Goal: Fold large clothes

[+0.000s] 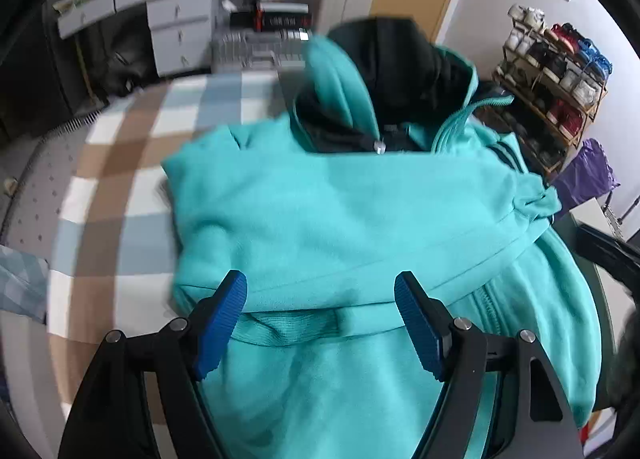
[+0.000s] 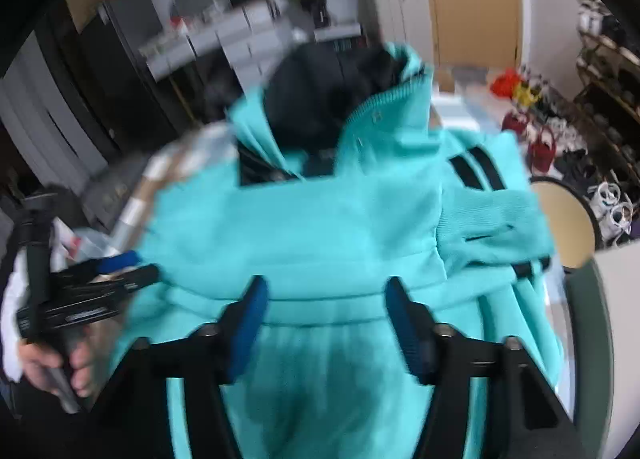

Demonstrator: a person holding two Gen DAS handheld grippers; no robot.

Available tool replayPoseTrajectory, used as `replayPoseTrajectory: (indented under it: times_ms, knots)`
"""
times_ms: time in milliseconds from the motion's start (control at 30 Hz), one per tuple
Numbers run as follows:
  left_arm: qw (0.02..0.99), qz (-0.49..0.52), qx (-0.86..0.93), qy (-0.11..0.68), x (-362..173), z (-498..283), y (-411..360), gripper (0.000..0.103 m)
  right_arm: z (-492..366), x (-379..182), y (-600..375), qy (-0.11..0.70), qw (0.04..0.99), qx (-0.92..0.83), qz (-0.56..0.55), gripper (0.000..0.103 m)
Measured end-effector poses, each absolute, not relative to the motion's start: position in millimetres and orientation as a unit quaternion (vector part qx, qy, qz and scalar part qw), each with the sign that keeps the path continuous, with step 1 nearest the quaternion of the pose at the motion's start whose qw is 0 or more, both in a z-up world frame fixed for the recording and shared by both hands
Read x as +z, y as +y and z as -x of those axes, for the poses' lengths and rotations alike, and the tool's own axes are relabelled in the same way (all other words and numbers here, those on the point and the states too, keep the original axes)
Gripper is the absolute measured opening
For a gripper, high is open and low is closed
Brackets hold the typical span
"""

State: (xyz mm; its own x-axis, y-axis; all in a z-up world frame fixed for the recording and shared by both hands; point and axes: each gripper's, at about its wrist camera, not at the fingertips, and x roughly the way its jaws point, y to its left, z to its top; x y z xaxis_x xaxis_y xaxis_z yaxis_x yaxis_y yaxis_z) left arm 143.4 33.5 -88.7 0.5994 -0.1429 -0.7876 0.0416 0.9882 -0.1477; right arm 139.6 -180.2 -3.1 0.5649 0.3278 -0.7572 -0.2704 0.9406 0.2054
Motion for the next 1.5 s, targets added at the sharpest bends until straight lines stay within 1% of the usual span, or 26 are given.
replayPoseTrajectory:
  times_ms: [67,100,167,233,333,367,400,467,567,700,800,833,900,1000,1067,1200,1300,1400,1500]
  knots:
    - [0.901,0.055,-0.057,0.427,-81,-140,28,0.072,-116,10,-186,0.410,0.897,0.145,-0.072,0.086]
    - [0.900,0.056,-0.068,0.426,-80,-141,25,0.072,-100,14,-193,0.400,0.900,0.136,-0.102,0.088]
    - [0.891,0.047,-0.089,0.442,-90,-153,14,0.073,-61,11,-207,0.379,0.904,0.120,-0.161,0.088]
    - [0.880,0.042,-0.091,0.464,-109,-169,7,0.073,-40,5,-216,0.367,0.906,0.097,-0.186,0.088]
    - [0.848,0.055,-0.067,0.523,-149,-192,8,0.072,-17,1,-226,0.347,0.908,0.083,-0.219,0.088]
    - [0.857,0.041,-0.064,0.509,-148,-190,5,0.074,-12,2,-231,0.339,0.911,0.082,-0.219,0.089]
    - [0.857,0.021,-0.065,0.512,-149,-191,0,0.077,-10,3,-234,0.328,0.916,0.084,-0.214,0.089]
    - [0.854,0.006,-0.061,0.516,-147,-191,-3,0.077,-10,7,-230,0.313,0.930,0.081,-0.176,0.089]
    - [0.855,0.026,-0.067,0.514,-138,-184,4,0.077,-7,8,-226,0.304,0.938,0.088,-0.144,0.089]
    - [0.862,0.092,-0.055,0.495,-110,-169,28,0.077,-1,9,-231,0.299,0.934,0.099,-0.170,0.089]
    - [0.866,0.132,-0.045,0.481,-88,-175,43,0.077,3,10,-234,0.294,0.934,0.100,-0.174,0.091]
    - [0.866,0.136,-0.039,0.479,-81,-183,42,0.077,4,11,-235,0.292,0.934,0.104,-0.177,0.093]
    - [0.869,0.137,-0.030,0.474,-60,-207,49,0.077,5,12,-236,0.291,0.932,0.112,-0.186,0.093]
    - [0.877,0.113,-0.010,0.467,-33,-240,48,0.077,6,15,-235,0.288,0.929,0.130,-0.195,0.093]
    - [0.875,0.127,-0.011,0.467,-21,-282,48,0.078,6,16,-234,0.288,0.927,0.140,-0.192,0.093]
    - [0.853,0.168,0.021,0.494,-41,-359,59,0.078,2,13,-233,0.299,0.922,0.161,-0.186,0.093]
    - [0.848,0.180,0.058,0.495,-61,-398,69,0.078,-4,8,-236,0.310,0.918,0.167,-0.184,0.093]
    - [0.843,0.186,0.048,0.502,-83,-437,72,0.078,-11,3,-242,0.323,0.909,0.172,-0.197,0.093]
    - [0.834,0.180,0.037,0.520,-104,-458,73,0.078,-20,-2,-246,0.338,0.899,0.183,-0.212,0.093]
